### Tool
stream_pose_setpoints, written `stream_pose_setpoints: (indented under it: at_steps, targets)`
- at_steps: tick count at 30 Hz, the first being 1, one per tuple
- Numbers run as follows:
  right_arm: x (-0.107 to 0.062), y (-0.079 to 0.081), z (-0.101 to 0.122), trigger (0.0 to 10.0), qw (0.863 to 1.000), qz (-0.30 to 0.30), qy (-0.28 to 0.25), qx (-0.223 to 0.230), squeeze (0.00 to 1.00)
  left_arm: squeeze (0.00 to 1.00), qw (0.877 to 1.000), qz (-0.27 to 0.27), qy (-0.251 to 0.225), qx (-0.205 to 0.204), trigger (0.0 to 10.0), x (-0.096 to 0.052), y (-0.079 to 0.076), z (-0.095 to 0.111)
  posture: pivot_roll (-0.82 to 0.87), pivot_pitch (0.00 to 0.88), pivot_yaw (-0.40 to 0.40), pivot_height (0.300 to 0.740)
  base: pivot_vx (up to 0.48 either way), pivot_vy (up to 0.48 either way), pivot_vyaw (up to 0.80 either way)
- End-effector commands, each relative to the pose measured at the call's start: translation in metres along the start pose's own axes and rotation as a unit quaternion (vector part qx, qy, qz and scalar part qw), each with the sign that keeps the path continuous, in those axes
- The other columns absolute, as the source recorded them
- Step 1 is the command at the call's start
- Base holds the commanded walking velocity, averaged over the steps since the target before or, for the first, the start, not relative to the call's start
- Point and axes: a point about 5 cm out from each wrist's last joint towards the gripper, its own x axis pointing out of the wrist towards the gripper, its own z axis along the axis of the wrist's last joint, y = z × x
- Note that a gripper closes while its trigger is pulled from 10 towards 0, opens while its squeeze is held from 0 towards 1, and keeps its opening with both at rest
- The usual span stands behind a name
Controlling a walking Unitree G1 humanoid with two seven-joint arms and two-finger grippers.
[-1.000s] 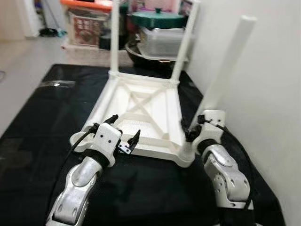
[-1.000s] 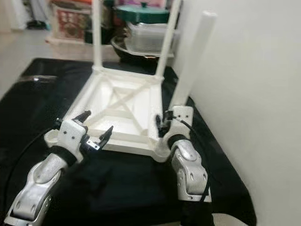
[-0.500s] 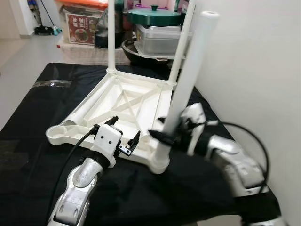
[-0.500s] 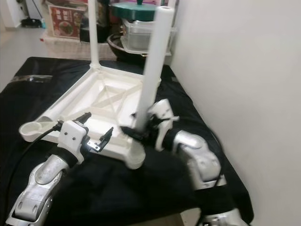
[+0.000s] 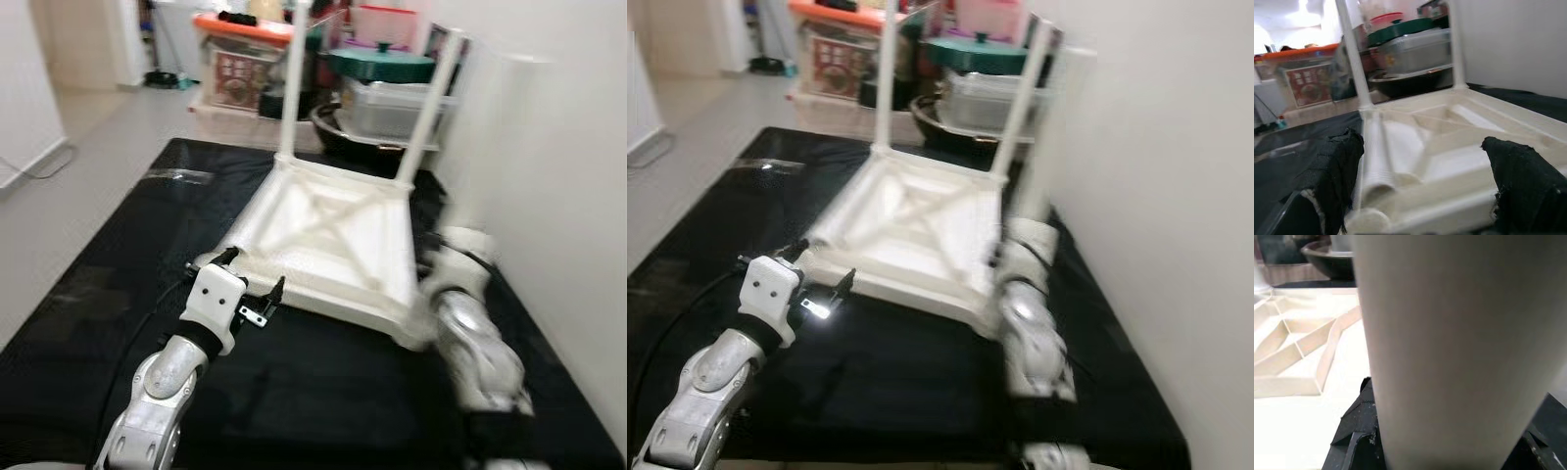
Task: Building children table
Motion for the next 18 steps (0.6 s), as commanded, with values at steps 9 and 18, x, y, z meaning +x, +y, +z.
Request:
stream_pose_setpoints:
  at_steps: [9, 18]
  targets:
    - [-0.023, 0.041, 0.000, 10.0, 0.974, 0.224, -0.005, 0.031, 1.00, 0.00, 1.000, -0.024, -0.007, 0.001, 10.0, 0.006, -0.009, 0.001, 0.06, 0.000, -0.120, 0.740, 0.000, 0.000, 0.00]
    - [-0.024, 0.042, 0.012, 10.0, 0.838, 0.544, 0.010, 0.039, 0.00, 0.00, 1.000, -0.015, -0.007, 0.002, 10.0, 0.004, -0.008, 0.001, 0.09, 0.000, -0.144, 0.740, 0.000, 0.000, 0.00]
